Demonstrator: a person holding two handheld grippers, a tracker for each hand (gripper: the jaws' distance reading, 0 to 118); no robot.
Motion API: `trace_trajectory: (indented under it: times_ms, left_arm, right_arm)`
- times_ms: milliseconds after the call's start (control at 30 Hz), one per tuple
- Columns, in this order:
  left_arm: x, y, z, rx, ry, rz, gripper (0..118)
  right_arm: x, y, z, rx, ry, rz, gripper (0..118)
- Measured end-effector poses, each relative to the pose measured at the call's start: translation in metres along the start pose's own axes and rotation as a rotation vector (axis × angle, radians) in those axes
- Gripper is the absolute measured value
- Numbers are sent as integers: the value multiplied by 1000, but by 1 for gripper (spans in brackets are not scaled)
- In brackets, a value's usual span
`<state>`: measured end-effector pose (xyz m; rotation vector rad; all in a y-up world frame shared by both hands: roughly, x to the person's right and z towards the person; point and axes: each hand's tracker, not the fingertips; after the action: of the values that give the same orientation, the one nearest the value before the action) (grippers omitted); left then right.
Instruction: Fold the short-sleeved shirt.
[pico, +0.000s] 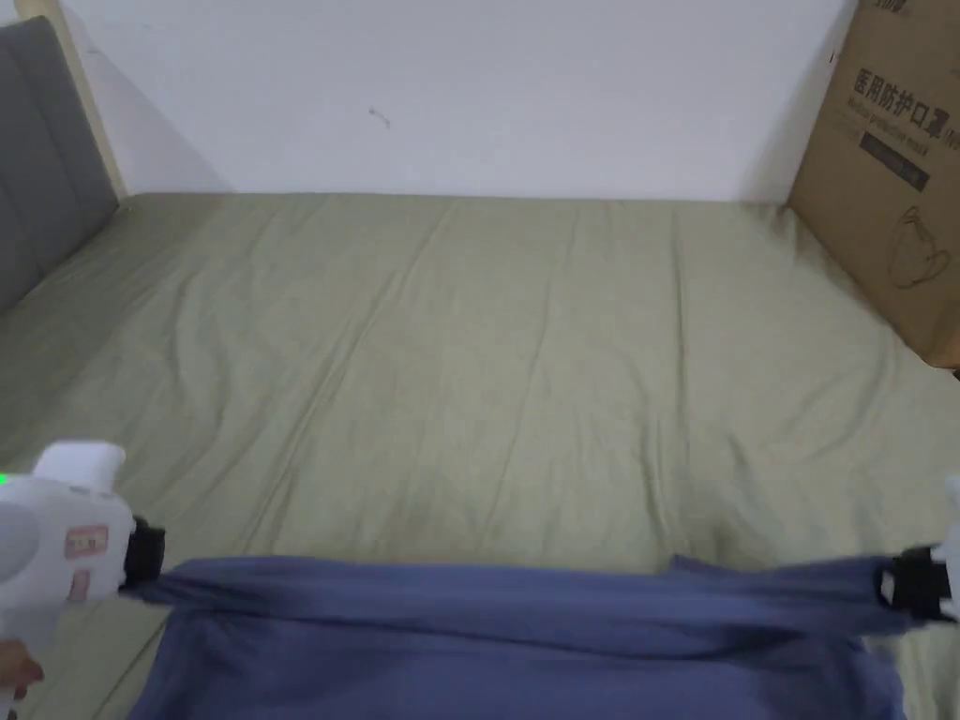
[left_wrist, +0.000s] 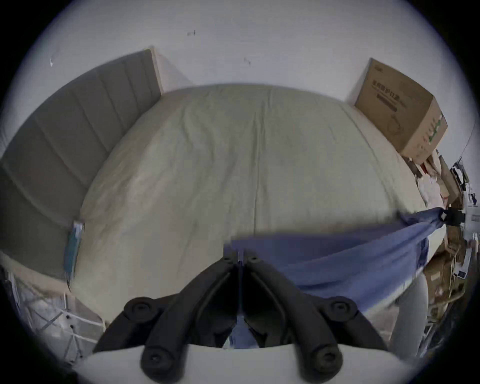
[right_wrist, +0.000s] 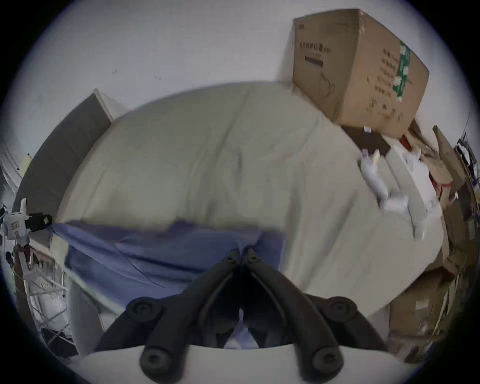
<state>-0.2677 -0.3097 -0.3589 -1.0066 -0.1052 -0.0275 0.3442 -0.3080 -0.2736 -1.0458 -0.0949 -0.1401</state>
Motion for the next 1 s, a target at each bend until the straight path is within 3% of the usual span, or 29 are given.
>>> trace_trajectory:
  times_ms: [133,200,233,300,333,367,400,433,467,533,567,600,633,667,833,867,900,967,1000]
  left_arm:
    - [1,-58,-31,-145,0,2,1]
    - [2,-72,-38,-131,17,-2,4]
    - [-1,-73,-42,-124,16,13,13]
    - [-7,-68,-39,-99,18,66,70]
    - [-10,-65,-36,-96,20,80,89]
    - [-12,-62,-31,-88,15,89,97]
    - [-13,-59,-26,-88,5,94,97]
    - [-14,-56,-18,-72,-2,103,111]
    - [-15,-54,-10,-35,-8,111,112]
    - [-16,-51,6,-13,-13,121,111]
    - [-17,-51,12,9,-27,134,104]
    - [-19,-52,19,40,-62,149,84]
    - [-20,-54,22,50,-97,172,46]
    - [-21,-56,20,34,-120,208,0]
    - [-42,-74,6,52,-183,354,1]
    - [-50,-77,3,63,-210,394,12]
    - [-58,-81,0,59,-246,446,37]
    - [-70,-84,-10,19,-322,524,112]
    - [-75,-89,-20,17,-359,555,118]
  right_arm:
    - [2,-65,-33,-125,-18,-16,0]
    - [4,-79,-42,-116,-11,-43,2]
    - [6,-82,-43,-96,-6,-83,13]
    - [8,-78,-35,-69,20,-147,74]
    - [8,-75,-33,-71,4,-146,86]
    - [5,-71,-29,-61,-26,-145,89]
    - [2,-68,-22,-34,-46,-131,89]
    - [-3,-63,-14,-11,-50,-108,88]
    - [-7,-56,-7,12,-50,-95,88]
    - [-23,-43,8,73,-30,-68,88]
    - [-33,-38,12,101,-12,-62,83]
    - [-45,-32,17,136,20,-58,69]
    - [-59,-28,20,169,50,-47,41]
    - [-73,-25,19,188,53,-42,0]
    - [-147,-25,-2,138,177,34,0]
    - [-159,-26,-7,125,187,45,0]
    - [-170,-29,-12,118,192,52,0]
    - [-189,-33,-18,87,230,60,0]
    - [-191,-33,-26,68,261,58,0]
